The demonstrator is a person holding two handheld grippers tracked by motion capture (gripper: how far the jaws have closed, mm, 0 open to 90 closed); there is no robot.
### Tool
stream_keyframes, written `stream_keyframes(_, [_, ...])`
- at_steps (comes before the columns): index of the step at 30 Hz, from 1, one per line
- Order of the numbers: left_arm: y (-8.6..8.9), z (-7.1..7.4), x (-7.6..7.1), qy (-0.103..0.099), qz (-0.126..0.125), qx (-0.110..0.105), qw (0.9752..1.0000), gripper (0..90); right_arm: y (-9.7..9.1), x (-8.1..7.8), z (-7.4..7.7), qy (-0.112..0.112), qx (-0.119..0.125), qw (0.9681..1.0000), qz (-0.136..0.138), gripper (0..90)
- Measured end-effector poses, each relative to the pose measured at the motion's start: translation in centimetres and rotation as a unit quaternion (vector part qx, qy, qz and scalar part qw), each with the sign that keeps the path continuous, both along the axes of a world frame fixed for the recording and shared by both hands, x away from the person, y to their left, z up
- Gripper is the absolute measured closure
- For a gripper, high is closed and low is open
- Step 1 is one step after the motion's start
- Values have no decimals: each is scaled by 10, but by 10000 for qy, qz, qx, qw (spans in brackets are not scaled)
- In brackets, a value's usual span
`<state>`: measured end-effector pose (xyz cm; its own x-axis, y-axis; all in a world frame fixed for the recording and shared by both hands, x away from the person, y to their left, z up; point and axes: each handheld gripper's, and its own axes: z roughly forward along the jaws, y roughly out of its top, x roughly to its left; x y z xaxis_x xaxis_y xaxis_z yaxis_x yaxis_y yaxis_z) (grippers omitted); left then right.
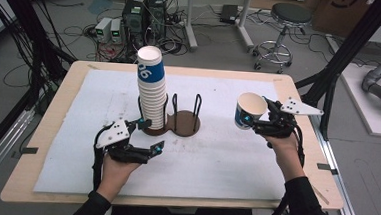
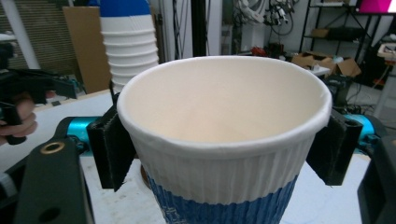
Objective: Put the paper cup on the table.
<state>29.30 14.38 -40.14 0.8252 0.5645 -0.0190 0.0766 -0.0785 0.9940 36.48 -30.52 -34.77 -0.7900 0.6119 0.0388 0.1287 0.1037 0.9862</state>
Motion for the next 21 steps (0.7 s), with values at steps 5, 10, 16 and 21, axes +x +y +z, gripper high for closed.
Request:
stream_keyframes(5, [0, 0, 0, -12, -8, 3, 10000, 167, -5, 11, -6, 165, -17, 9995, -262, 219])
stream_keyframes(10, [0, -1, 0, -5, -19, 0, 10000, 167, -9, 19, -12, 264, -67, 9981, -552, 219])
stream_keyframes(16, [0, -1, 0, -2, -40, 9, 10000, 168, -14, 23, -23, 288, 6, 9965, -783, 219])
stream_keyframes(21, [-1, -1, 0, -1, -42, 38, 10000, 167, -19, 25, -33, 339, 21, 9951, -927, 219])
